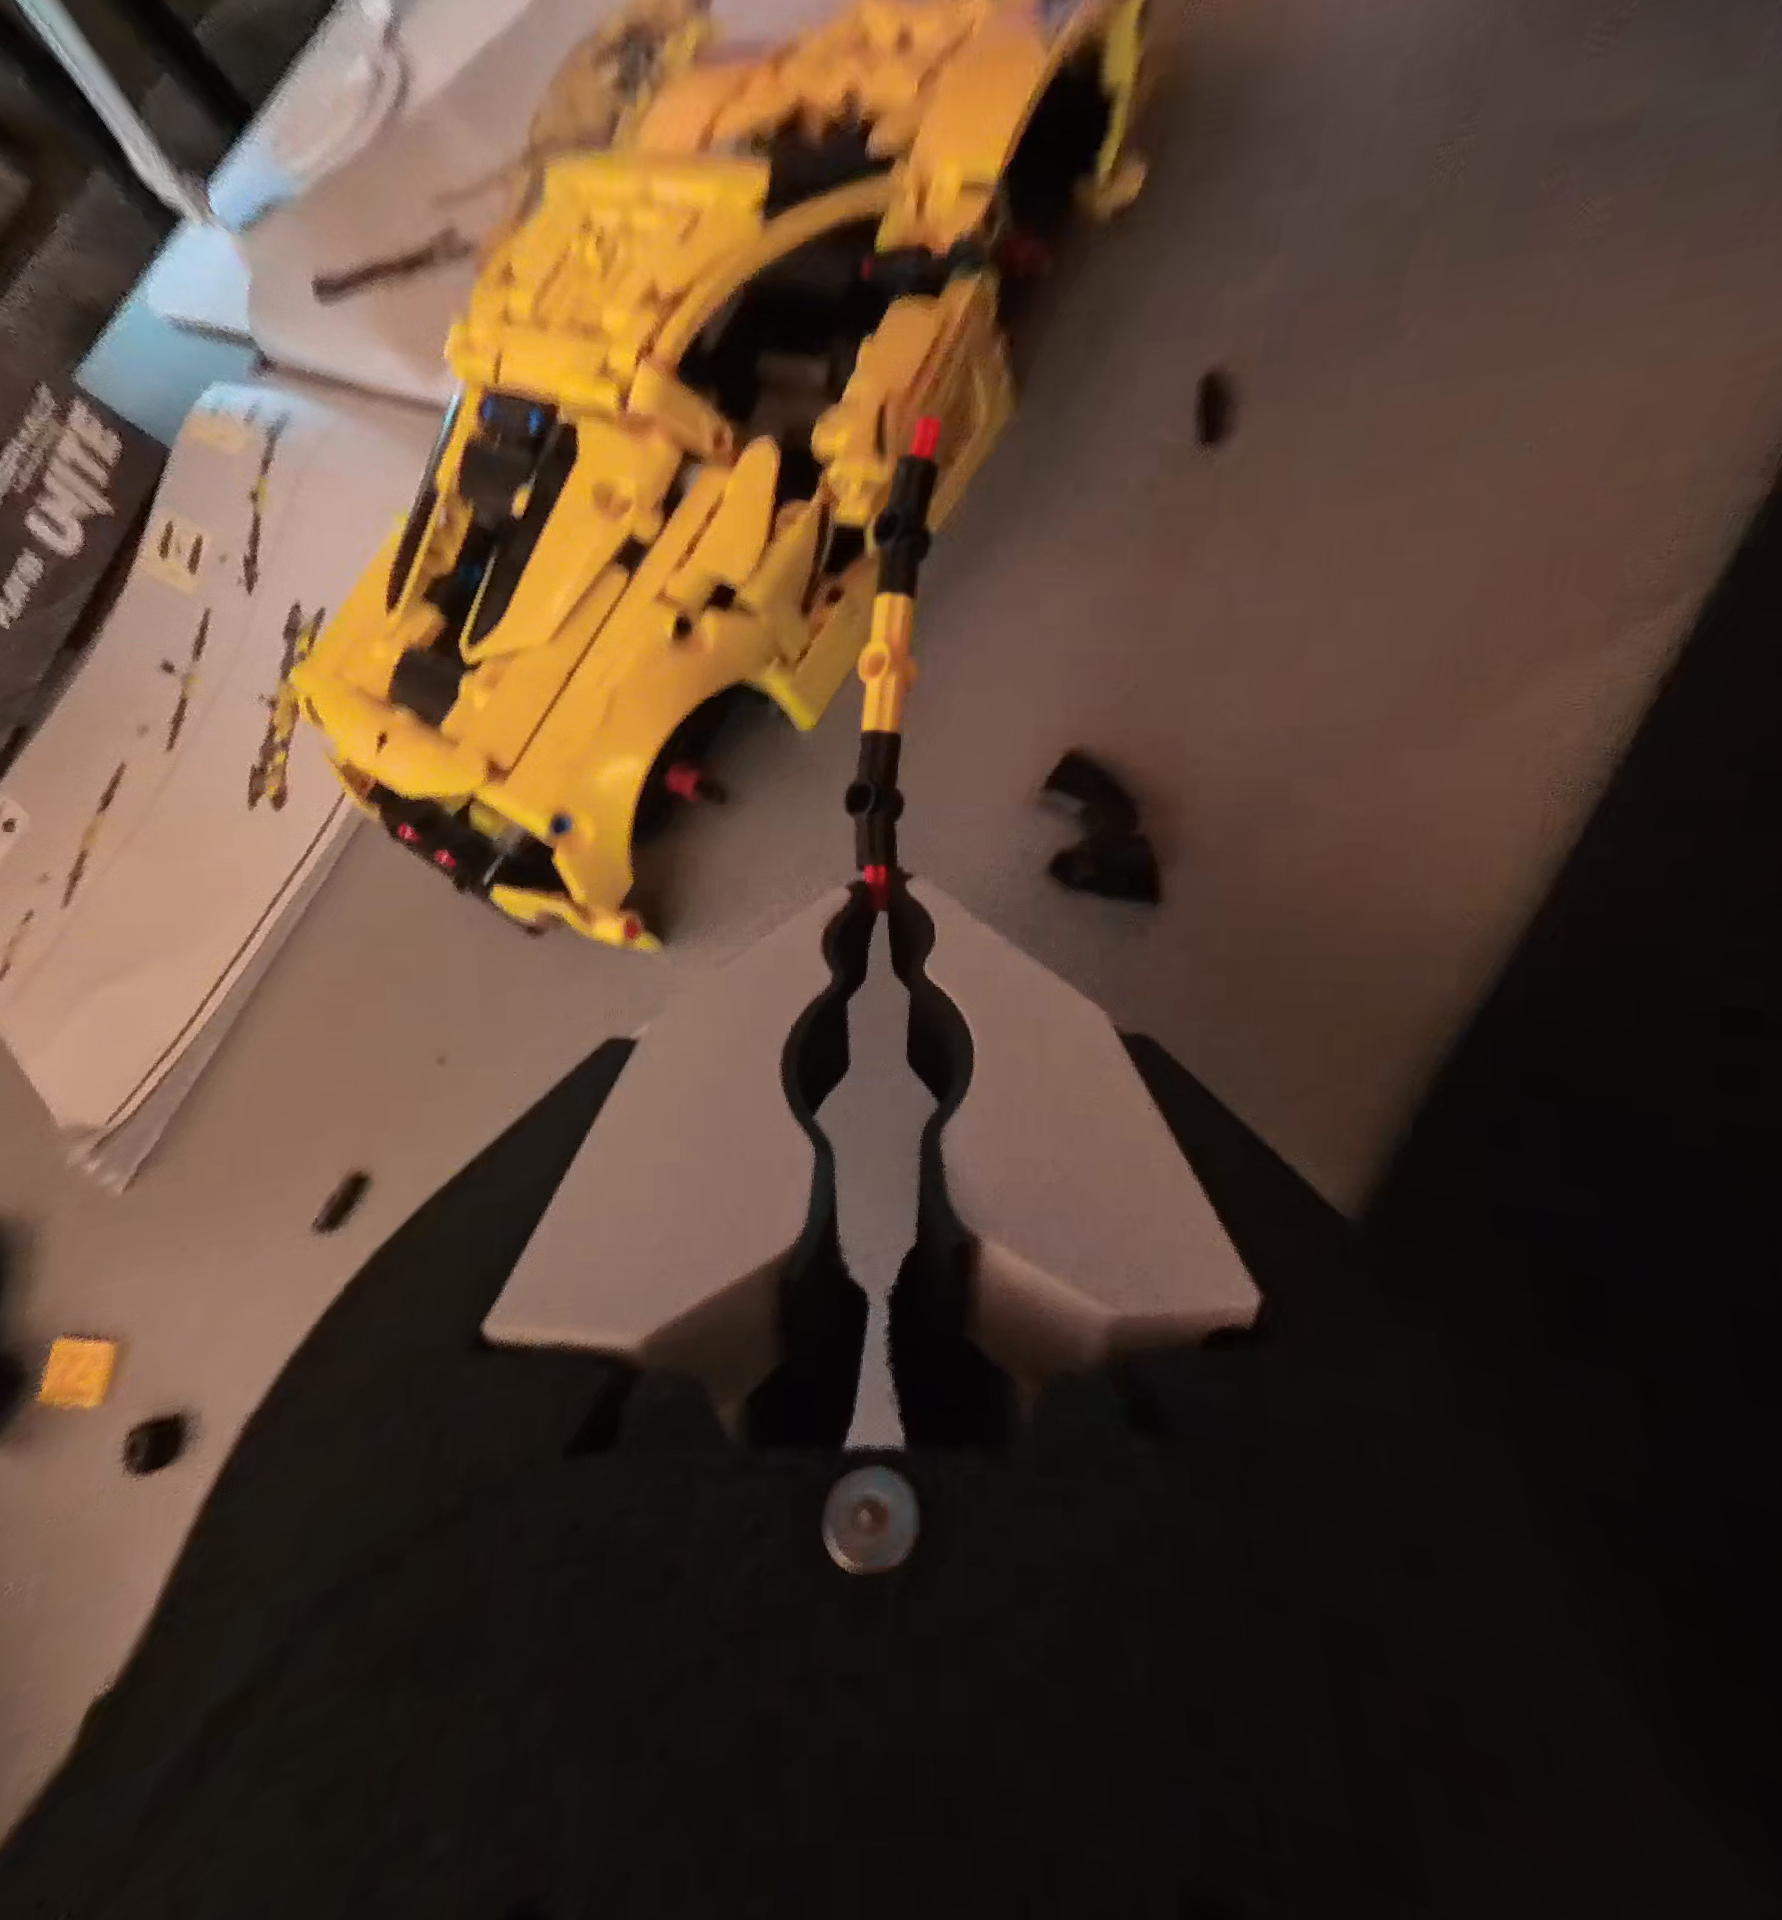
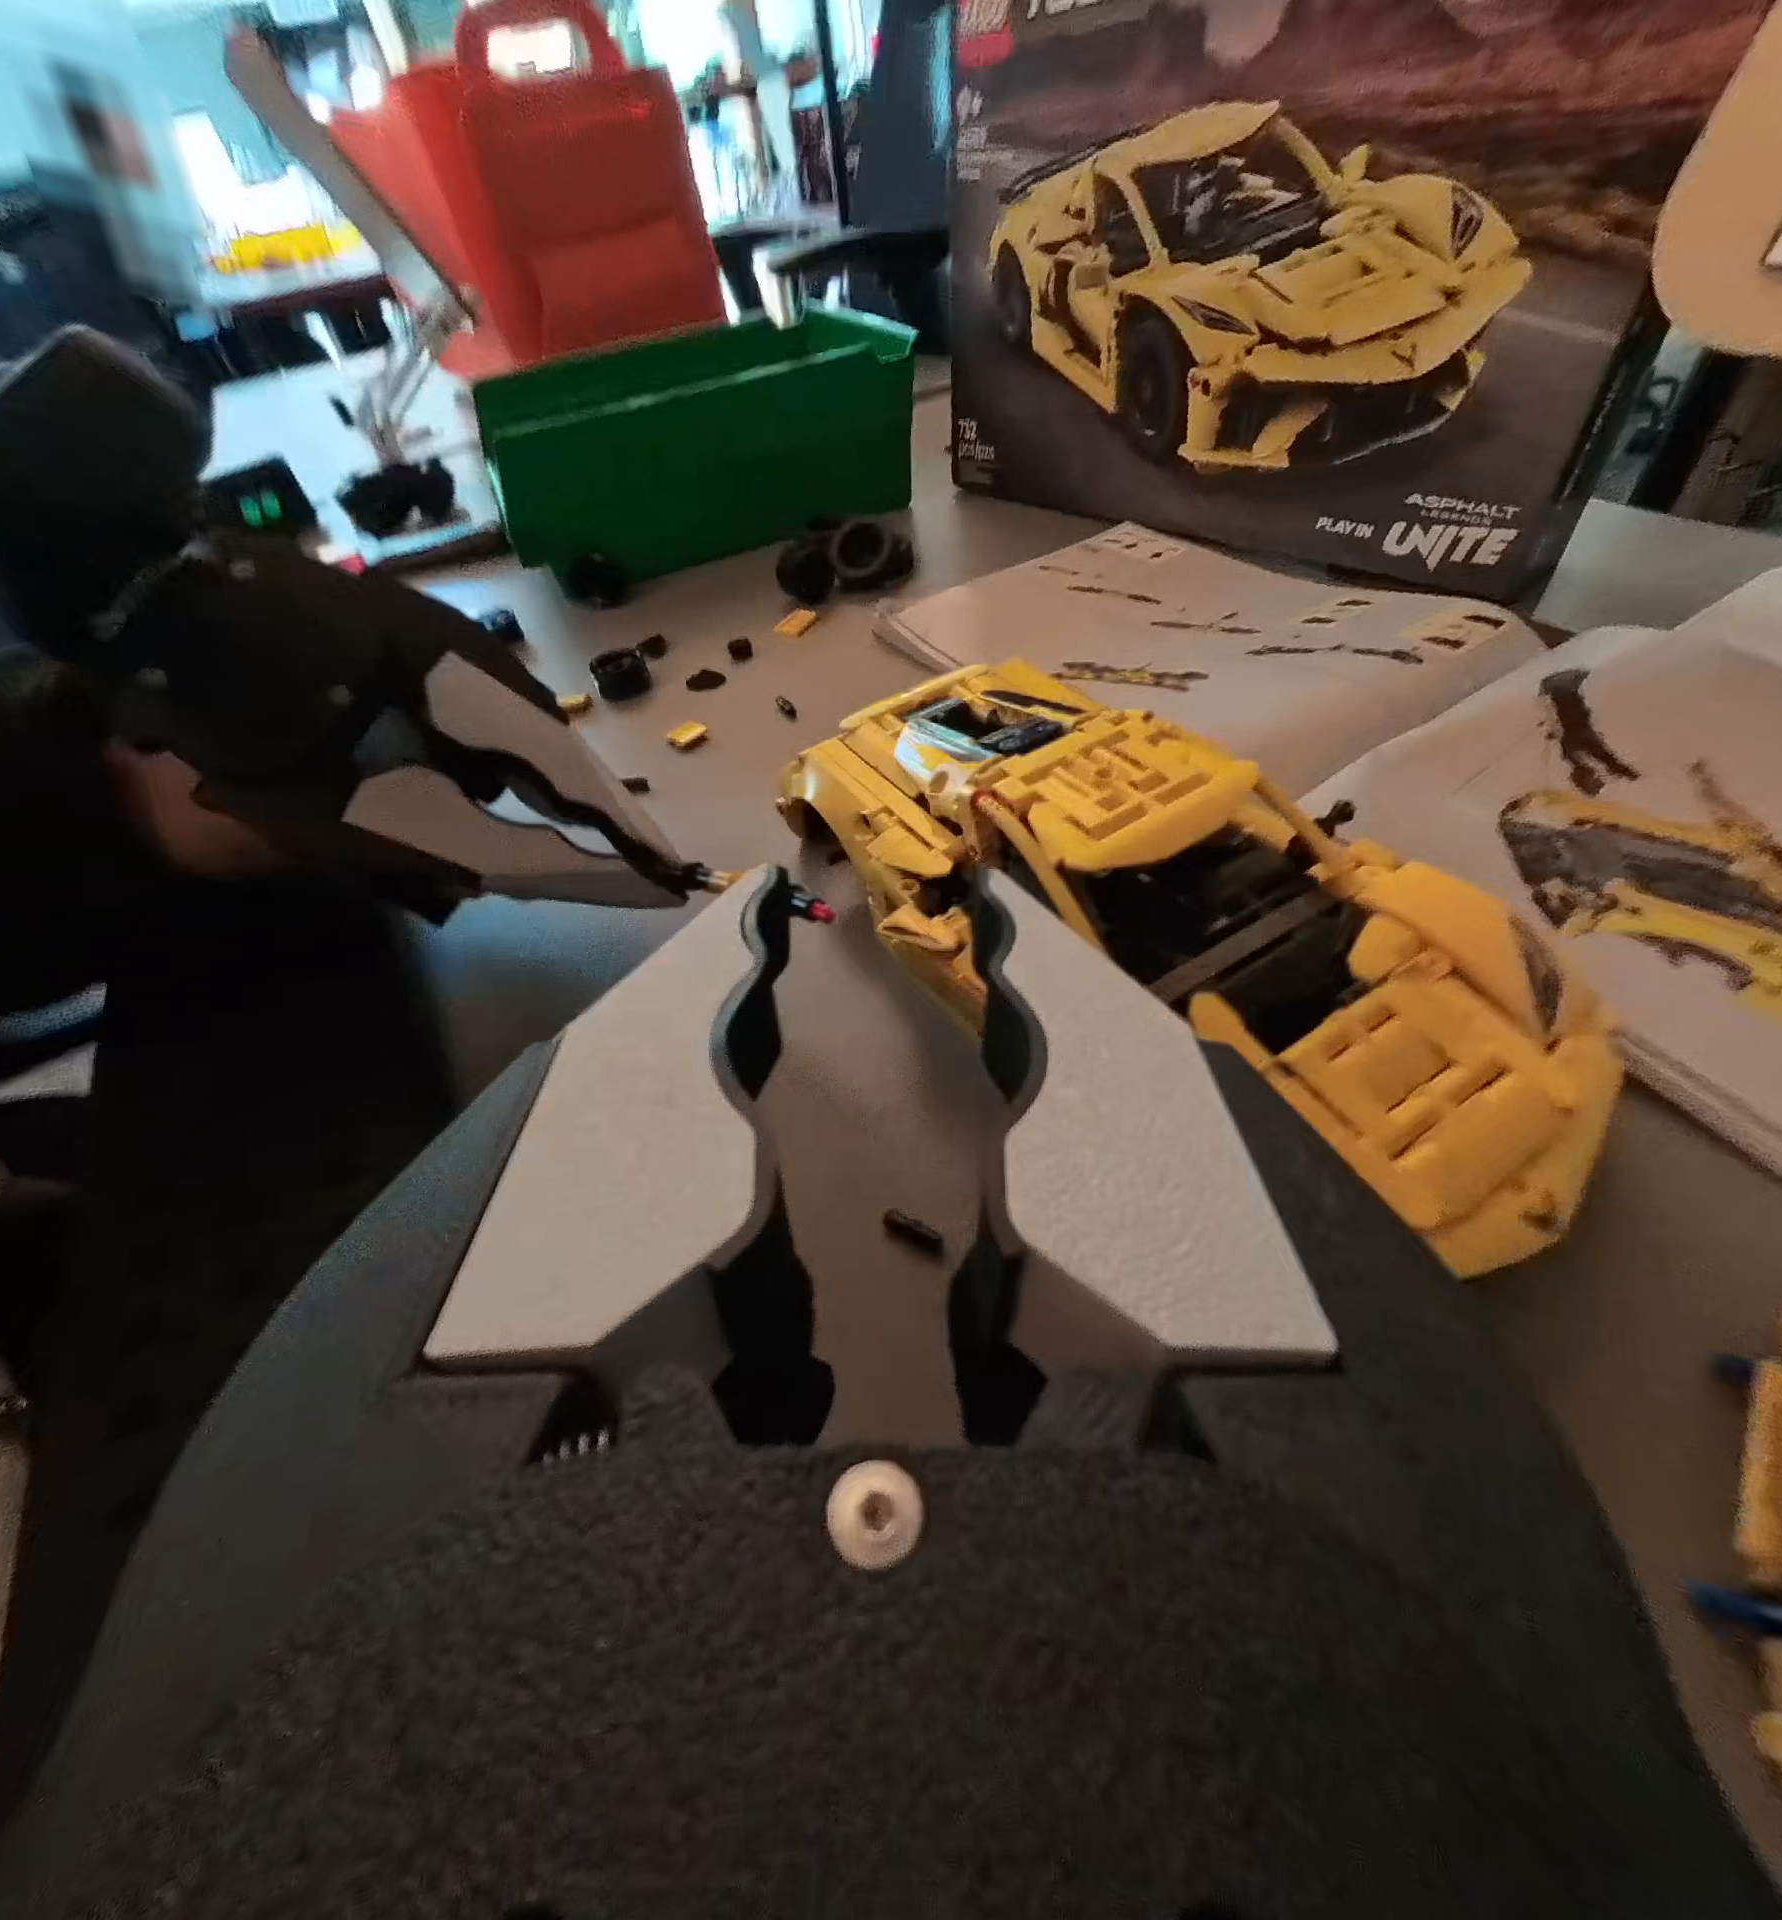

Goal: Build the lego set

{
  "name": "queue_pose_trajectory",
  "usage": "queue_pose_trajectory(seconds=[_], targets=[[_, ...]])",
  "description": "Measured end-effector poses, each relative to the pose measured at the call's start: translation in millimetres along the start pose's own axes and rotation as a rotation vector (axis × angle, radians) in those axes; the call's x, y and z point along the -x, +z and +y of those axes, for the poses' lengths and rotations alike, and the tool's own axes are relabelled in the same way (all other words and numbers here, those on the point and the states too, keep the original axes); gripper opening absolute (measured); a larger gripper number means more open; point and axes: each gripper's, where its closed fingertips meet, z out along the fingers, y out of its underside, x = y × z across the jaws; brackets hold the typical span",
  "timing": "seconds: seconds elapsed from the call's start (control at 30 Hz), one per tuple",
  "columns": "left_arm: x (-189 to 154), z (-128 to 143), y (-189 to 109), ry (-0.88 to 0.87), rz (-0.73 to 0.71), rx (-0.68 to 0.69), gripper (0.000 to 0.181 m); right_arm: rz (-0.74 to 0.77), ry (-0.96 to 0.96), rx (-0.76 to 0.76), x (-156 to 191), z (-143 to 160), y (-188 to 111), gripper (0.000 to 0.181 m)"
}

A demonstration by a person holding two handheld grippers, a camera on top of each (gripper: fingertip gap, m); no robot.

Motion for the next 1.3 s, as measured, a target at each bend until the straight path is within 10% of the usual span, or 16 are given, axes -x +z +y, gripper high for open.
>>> queue_pose_trajectory(seconds=[0.27, 0.47, 1.03, 1.17, 1.3], targets=[[12.5, 28.7, -2.2, -0.006, 0.069, 0.099, 0.003, 0.045, -0.156, 0.003, -44.1, -103.3, 28.4, 0.035], [4.9, 29.7, 3.7, 0.011, 0.045, 0.116, 0.003, 0.094, 0.007, -0.037, -80.5, -57.9, 66.9, 0.034], [-9.5, 18.6, -8.7, -0.110, 0.208, 0.119, 0.018, 0.143, 0.078, -0.051, -115.4, -34.7, 51.6, 0.023], [33.7, -0.9, -35.8, -0.315, 0.138, -0.090, 0.018, 0.155, 0.055, -0.082, -117.0, -40.2, 47.6, 0.025], [129.1, -8.6, -68.3, -0.604, -0.241, -0.358, 0.008, 0.159, 0.068, -0.068, -118.7, -37.2, 48.4, 0.024]])
